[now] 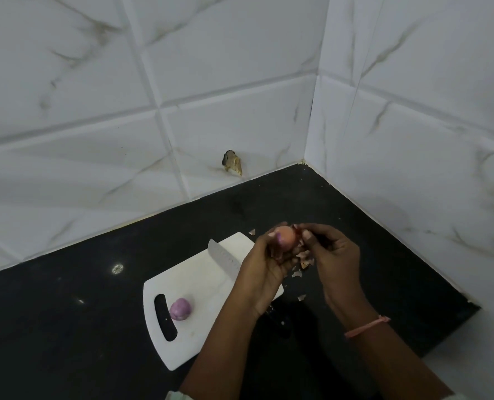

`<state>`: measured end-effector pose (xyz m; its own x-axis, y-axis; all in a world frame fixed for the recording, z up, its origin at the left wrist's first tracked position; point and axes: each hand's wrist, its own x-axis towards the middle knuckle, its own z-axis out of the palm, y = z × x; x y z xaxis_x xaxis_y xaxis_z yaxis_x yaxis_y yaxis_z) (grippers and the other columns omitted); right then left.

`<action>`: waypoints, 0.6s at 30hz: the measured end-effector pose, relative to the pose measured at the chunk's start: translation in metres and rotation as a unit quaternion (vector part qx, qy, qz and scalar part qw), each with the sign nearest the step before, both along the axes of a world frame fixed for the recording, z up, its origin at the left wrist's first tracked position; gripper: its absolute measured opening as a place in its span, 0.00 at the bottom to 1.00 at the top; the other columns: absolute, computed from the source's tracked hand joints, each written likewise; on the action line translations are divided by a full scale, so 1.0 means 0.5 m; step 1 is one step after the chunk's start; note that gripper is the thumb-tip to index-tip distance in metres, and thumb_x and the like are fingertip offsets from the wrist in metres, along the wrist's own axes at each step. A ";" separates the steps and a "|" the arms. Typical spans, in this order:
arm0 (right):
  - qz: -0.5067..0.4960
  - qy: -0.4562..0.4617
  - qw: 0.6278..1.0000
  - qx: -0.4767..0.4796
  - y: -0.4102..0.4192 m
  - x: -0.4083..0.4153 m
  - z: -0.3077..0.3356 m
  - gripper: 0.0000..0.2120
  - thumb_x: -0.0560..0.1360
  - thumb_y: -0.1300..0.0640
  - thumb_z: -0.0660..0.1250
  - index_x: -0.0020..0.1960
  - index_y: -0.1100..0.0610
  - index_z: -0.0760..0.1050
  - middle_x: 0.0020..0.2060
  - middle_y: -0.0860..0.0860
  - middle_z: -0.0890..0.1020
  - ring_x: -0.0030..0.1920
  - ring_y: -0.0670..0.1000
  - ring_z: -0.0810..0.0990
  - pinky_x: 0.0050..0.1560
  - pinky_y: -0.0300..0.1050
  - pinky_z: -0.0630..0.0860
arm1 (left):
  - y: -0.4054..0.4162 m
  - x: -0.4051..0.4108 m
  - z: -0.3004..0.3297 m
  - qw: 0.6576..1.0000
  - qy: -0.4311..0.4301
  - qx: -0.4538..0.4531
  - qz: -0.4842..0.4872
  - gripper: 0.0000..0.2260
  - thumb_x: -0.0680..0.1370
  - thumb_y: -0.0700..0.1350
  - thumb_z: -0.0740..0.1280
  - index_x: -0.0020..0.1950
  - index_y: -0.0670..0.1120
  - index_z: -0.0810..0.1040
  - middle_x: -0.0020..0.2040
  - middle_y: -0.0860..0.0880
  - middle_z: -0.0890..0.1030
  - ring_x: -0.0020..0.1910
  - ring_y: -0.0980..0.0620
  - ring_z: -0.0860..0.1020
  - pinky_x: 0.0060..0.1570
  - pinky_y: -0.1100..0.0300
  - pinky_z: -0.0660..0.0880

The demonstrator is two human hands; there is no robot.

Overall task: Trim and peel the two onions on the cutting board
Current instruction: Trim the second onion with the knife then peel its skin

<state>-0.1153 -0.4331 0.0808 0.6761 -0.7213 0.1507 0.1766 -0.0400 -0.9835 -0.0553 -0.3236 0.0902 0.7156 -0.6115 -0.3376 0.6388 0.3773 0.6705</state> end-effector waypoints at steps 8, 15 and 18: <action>-0.032 -0.031 0.999 0.026 -0.006 -0.012 0.011 0.09 0.74 0.69 0.68 0.49 0.57 0.82 0.46 0.51 0.85 0.48 0.46 0.84 0.45 0.37 0.80 | 0.002 0.010 -0.008 0.998 -0.003 0.060 -0.015 0.15 0.82 0.52 0.63 0.50 0.42 0.81 0.39 0.45 0.85 0.37 0.51 0.83 0.48 0.57 0.79; 0.074 0.148 0.983 -0.073 -0.046 -0.010 -0.015 0.13 0.76 0.54 0.69 0.58 0.41 0.79 0.59 0.43 0.80 0.59 0.43 0.79 0.54 0.42 0.78 | -0.003 0.020 -0.024 0.994 0.086 0.057 0.027 0.10 0.81 0.45 0.66 0.51 0.38 0.79 0.42 0.40 0.85 0.42 0.47 0.82 0.50 0.57 0.81; 0.145 0.136 0.963 -0.182 -0.032 -0.013 -0.011 0.21 0.73 0.48 0.71 0.65 0.41 0.75 0.63 0.41 0.77 0.61 0.39 0.76 0.58 0.36 0.75 | -0.003 0.020 -0.017 0.994 0.110 0.005 0.020 0.13 0.82 0.46 0.64 0.55 0.36 0.78 0.53 0.35 0.83 0.44 0.44 0.84 0.49 0.55 0.83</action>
<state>-0.1220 -0.4493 0.0754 0.8913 -0.4290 0.1470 -0.0293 -0.3778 -0.9254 -0.0455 -0.3251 0.0815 0.6474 -0.5800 -0.4945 0.7550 0.3991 0.5203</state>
